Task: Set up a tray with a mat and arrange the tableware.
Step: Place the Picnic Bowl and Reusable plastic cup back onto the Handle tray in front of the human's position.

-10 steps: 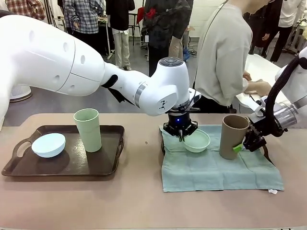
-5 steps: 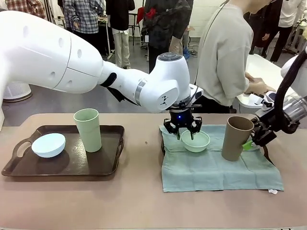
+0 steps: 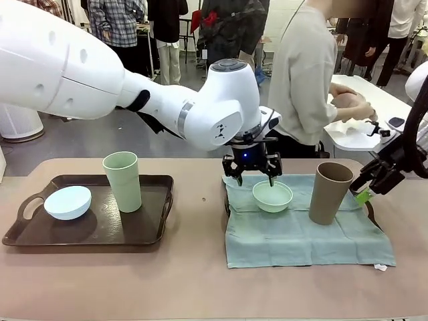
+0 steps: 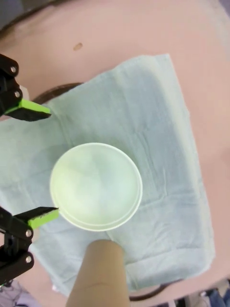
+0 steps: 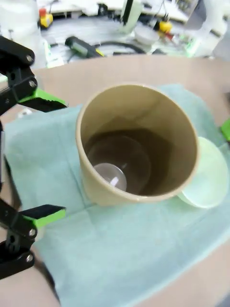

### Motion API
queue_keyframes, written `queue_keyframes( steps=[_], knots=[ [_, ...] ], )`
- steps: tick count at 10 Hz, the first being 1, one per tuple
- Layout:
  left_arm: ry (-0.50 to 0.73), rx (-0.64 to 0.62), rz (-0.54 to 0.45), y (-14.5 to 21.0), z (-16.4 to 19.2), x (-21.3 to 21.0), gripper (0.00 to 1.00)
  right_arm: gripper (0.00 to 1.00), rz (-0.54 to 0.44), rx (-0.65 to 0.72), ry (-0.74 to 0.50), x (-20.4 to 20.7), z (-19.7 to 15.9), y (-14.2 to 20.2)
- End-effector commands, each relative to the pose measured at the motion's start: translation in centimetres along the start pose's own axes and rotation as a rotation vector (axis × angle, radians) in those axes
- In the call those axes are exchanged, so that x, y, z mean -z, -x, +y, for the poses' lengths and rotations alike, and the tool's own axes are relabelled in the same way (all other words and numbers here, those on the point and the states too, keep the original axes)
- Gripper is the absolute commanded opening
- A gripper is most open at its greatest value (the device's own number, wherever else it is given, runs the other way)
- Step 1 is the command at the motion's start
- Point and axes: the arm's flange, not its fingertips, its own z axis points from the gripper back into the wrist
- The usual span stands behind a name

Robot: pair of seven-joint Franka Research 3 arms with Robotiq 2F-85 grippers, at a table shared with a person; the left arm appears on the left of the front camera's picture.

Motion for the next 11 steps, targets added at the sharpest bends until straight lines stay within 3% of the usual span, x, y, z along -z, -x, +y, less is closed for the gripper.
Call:
queue_keyframes(
  steps=[1, 2, 4, 7, 9, 10, 11],
  knots=[
    [-0.020, 0.071, 0.033, 1.8, 1.5, -3.5, 1.00, 1.00, 0.170, 0.107, 0.059, -2.0, 4.8, -3.4],
    [-0.059, 0.117, 0.040, 2.5, 1.7, -5.9, 1.00, 1.00, 0.283, 0.225, 0.122, -3.9, 7.4, -6.0],
    [-0.152, 0.162, 0.071, 3.2, 3.2, -10.3, 1.00, 1.00, 0.389, 0.366, 0.185, -6.6, 10.6, -9.9],
    [-0.302, 0.091, 0.089, 5.4, 6.8, -18.6, 1.00, 1.00, 0.578, 0.549, 0.416, -7.4, 15.1, -13.8],
    [-0.374, 0.005, 0.063, 6.2, 7.9, -21.7, 1.00, 1.00, 0.571, 0.570, 0.542, -7.9, 17.2, -16.1],
    [-0.289, 0.085, 0.092, 4.7, 6.8, -19.6, 1.00, 1.00, 0.525, 0.529, 0.449, -8.1, 15.7, -14.1],
    [-0.289, 0.085, 0.092, 4.7, 6.8, -19.6, 1.00, 1.00, 0.525, 0.529, 0.449, -8.1, 15.7, -14.1]
  ],
)
